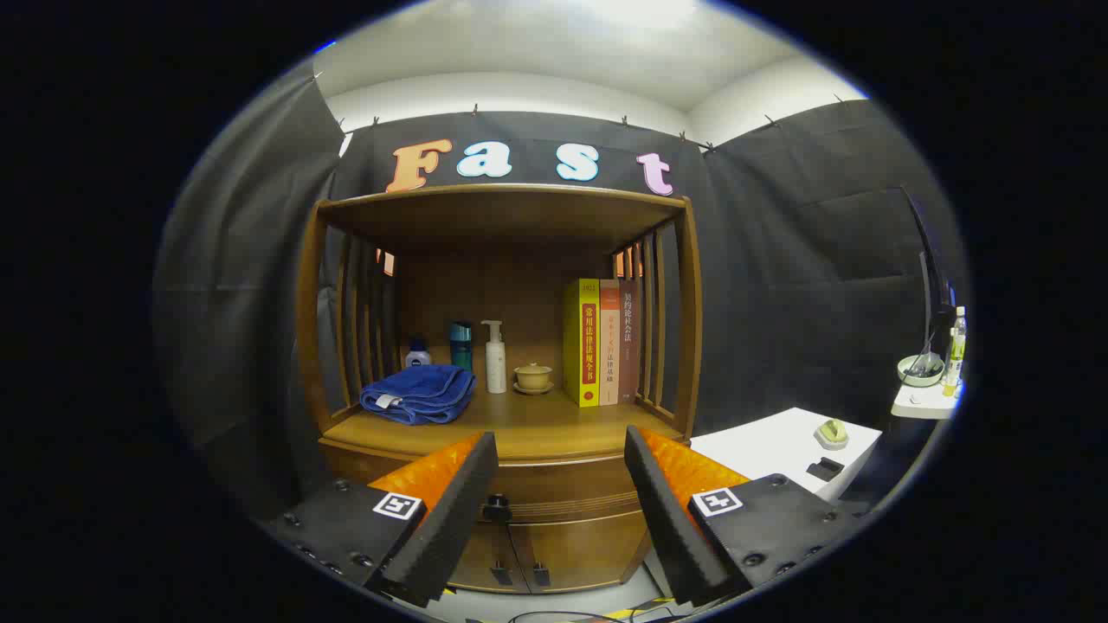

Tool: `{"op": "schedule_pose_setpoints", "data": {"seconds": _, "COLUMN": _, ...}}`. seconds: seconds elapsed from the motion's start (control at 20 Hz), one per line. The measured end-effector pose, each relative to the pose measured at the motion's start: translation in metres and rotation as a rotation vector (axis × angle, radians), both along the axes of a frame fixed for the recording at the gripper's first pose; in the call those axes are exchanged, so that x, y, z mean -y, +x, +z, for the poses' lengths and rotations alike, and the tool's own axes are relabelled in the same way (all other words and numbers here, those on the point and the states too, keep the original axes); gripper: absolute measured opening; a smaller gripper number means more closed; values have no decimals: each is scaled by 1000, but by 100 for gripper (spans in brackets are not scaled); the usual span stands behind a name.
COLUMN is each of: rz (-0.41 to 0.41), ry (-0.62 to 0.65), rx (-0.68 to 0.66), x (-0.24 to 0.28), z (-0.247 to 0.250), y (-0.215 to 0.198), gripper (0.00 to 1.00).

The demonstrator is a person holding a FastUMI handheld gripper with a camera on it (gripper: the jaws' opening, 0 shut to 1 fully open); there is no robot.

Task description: Pull open the drawer, take out the items inside it, and place them on the countertop above the cabinet.

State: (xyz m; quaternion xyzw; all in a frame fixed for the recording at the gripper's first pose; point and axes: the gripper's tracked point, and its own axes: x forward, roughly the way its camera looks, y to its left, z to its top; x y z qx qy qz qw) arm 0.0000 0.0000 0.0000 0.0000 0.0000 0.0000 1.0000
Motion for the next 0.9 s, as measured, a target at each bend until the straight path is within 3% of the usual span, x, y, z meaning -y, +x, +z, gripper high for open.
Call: {"op": "schedule_pose_setpoints", "data": {"seconds": 0.9, "rz": 7, "ry": -36, "rx": 11, "x": -10, "z": 3, "y": 0, "gripper": 98}}
